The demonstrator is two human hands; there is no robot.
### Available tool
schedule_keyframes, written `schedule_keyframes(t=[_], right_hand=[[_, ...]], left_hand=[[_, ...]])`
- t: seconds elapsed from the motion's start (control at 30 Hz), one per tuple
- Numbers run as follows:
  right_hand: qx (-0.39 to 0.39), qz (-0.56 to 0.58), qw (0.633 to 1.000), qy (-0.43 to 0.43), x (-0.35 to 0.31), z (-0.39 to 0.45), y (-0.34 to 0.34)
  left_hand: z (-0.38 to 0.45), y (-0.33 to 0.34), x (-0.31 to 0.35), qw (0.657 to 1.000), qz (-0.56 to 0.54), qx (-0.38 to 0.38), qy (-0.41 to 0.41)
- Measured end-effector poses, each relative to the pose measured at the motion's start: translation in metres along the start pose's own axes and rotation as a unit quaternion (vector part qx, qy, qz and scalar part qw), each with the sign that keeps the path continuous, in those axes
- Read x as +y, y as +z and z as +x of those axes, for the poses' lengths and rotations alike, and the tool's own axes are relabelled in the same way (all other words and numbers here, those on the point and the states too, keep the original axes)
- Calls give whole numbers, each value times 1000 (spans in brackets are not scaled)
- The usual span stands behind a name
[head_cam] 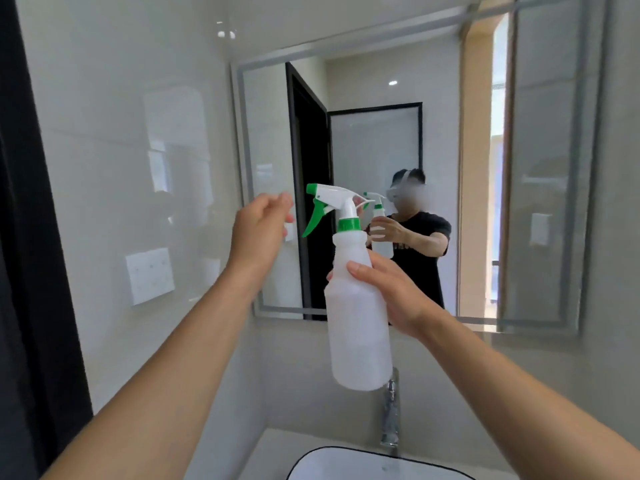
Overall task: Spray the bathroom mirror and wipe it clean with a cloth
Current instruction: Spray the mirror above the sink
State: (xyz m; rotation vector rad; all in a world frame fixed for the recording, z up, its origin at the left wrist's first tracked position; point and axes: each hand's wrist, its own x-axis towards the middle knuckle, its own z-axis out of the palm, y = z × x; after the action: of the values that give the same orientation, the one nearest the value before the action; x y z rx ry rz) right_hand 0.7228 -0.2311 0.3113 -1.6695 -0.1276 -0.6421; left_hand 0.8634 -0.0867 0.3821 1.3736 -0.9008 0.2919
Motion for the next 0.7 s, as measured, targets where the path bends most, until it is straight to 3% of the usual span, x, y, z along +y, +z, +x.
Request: schedule_keyframes(t=[0.17, 0.37, 0.7], right_hand=[[34, -13, 999, 11, -8, -9, -2], [86, -39, 995, 22, -17, -24, -7], [89, -36, 995, 21, -27, -33, -14]], left_hand=[[32, 33, 12, 984, -123, -120, 38], [26, 53, 2, 955, -241, -163, 51], [29, 62, -2, 948, -213, -205, 121]])
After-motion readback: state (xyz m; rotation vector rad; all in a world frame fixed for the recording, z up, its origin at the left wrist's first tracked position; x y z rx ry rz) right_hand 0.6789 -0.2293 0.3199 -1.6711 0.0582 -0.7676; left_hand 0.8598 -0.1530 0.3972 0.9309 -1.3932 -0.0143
